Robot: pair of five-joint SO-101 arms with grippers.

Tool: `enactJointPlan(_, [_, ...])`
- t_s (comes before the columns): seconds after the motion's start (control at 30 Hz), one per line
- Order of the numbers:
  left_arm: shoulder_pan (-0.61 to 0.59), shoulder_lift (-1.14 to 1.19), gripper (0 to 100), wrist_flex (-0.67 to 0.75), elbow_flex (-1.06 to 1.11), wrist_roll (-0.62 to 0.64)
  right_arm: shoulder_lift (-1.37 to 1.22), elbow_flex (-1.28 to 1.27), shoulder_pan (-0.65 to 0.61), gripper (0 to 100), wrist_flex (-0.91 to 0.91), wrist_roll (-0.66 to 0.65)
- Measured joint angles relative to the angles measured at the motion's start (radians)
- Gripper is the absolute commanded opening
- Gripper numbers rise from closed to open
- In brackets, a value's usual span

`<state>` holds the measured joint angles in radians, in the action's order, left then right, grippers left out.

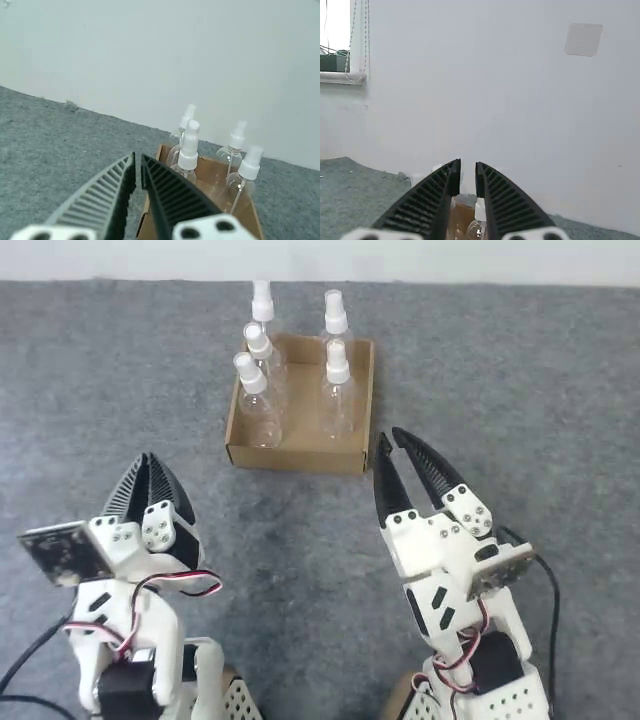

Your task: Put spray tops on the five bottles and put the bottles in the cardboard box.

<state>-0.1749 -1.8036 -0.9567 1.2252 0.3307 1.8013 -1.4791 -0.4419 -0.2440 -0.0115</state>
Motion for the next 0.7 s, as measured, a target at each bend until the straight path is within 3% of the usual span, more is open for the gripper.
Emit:
enactJointPlan(0.23, [-0.003, 0.000, 1, 0.014, 0.040, -0.038, 0.002, -0.009, 0.008, 1.0, 0.000, 0.000])
enactJointPlan(0.43, [0.000, 0.000, 1, 0.015, 0.169, -0.117, 0.000, -0.015, 0.146, 1.0, 0.000, 0.000])
enactJointPlan(0.7, [-0.002, 0.000, 1, 0.184, 0.354, -0.121, 0.000, -0.015, 0.236, 1.0, -0.101, 0.000])
